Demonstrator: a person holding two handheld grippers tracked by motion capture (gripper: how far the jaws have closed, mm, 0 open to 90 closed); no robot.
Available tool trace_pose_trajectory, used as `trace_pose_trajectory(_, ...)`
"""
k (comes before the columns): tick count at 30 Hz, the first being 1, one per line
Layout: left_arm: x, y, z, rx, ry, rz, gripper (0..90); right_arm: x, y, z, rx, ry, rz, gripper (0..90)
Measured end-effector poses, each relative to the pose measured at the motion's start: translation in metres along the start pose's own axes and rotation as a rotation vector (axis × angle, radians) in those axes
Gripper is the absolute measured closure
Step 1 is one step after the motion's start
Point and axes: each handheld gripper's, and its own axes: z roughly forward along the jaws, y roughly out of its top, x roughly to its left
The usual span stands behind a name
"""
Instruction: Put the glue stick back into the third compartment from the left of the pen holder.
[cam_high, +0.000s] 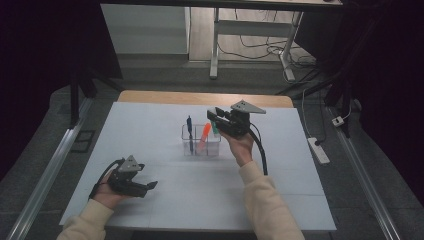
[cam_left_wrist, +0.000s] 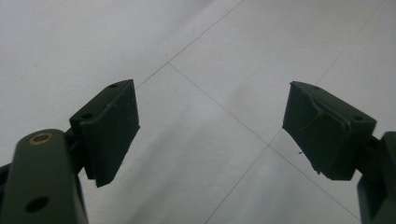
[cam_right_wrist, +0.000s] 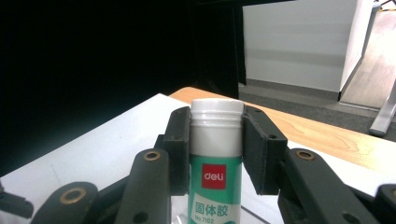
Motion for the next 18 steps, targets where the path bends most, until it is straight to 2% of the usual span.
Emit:
trace_pose_trajectory(8,0.0005,-0.0009,-0.0006,0.0,0.001,-0.002,18.2,-0.001,-0.0057,0.0086,-0.013,-0.001,-0.003,64.3)
trace_pose_trajectory(18,0.0006,-0.0011,-0.0001,0.005,0.003,-0.001,18.2,-0.0024,-0.0077,0.0108,-0.009,0.007,0.006,64.0)
